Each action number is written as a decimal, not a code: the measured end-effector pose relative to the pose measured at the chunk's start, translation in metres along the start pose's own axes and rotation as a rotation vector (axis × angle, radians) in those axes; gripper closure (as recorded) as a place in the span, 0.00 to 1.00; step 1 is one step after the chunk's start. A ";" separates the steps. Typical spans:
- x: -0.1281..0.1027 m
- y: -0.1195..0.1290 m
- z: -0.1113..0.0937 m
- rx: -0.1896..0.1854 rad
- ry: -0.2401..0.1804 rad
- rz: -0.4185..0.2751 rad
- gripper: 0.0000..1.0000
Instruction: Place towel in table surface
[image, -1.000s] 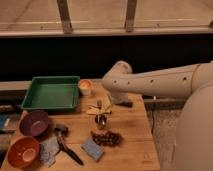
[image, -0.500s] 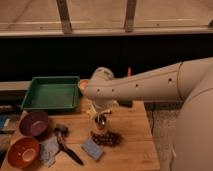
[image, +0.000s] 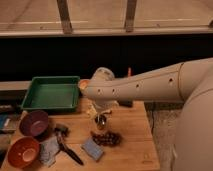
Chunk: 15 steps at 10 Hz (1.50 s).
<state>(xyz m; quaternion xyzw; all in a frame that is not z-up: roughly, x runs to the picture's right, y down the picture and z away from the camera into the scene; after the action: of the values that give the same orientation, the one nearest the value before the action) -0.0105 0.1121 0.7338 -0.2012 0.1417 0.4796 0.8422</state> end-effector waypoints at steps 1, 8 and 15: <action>-0.006 0.013 -0.005 0.006 -0.013 -0.035 0.20; -0.006 0.193 -0.037 0.000 -0.101 -0.446 0.20; 0.001 0.202 -0.026 -0.056 -0.098 -0.492 0.20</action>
<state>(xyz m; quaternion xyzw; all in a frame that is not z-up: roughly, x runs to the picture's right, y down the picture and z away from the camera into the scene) -0.1858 0.1928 0.6696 -0.2293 0.0344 0.2732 0.9336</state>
